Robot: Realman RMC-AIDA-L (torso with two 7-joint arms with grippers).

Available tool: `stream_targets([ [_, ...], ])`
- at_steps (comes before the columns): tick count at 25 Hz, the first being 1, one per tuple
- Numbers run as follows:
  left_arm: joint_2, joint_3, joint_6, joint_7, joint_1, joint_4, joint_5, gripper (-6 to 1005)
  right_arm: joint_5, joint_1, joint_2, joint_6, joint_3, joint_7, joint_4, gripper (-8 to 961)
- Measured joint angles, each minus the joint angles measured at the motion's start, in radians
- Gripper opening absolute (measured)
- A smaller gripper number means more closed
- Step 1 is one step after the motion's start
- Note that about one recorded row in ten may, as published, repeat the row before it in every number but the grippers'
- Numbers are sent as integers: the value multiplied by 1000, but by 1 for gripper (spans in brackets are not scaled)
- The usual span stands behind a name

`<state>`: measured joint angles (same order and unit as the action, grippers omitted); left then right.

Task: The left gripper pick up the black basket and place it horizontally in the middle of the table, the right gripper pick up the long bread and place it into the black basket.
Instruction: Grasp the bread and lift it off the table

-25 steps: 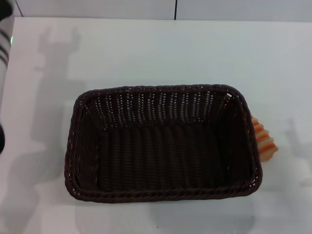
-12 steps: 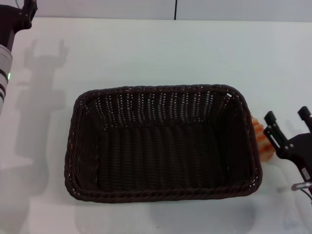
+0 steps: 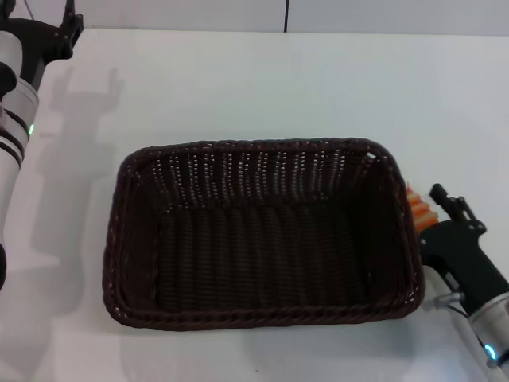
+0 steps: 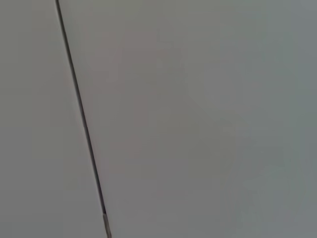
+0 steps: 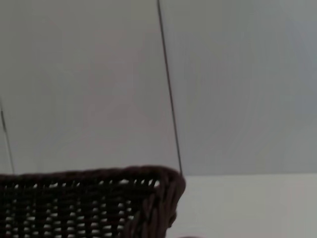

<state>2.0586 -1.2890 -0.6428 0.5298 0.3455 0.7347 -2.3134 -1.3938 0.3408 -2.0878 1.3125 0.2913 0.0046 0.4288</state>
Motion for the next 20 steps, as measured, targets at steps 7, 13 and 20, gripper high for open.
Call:
stream_targets([
  [7, 0, 0, 0, 4, -3, 0, 0, 818, 16, 26, 0, -102, -27, 1, 17, 773],
  [13, 0, 0, 1, 6, -2, 0, 0, 818, 24, -29, 4, -67, -119, 5, 25, 688],
  [20, 4, 12, -11, 4, -15, 6, -1, 818, 25, -124, 2, 226, -155, -4, 33, 644],
])
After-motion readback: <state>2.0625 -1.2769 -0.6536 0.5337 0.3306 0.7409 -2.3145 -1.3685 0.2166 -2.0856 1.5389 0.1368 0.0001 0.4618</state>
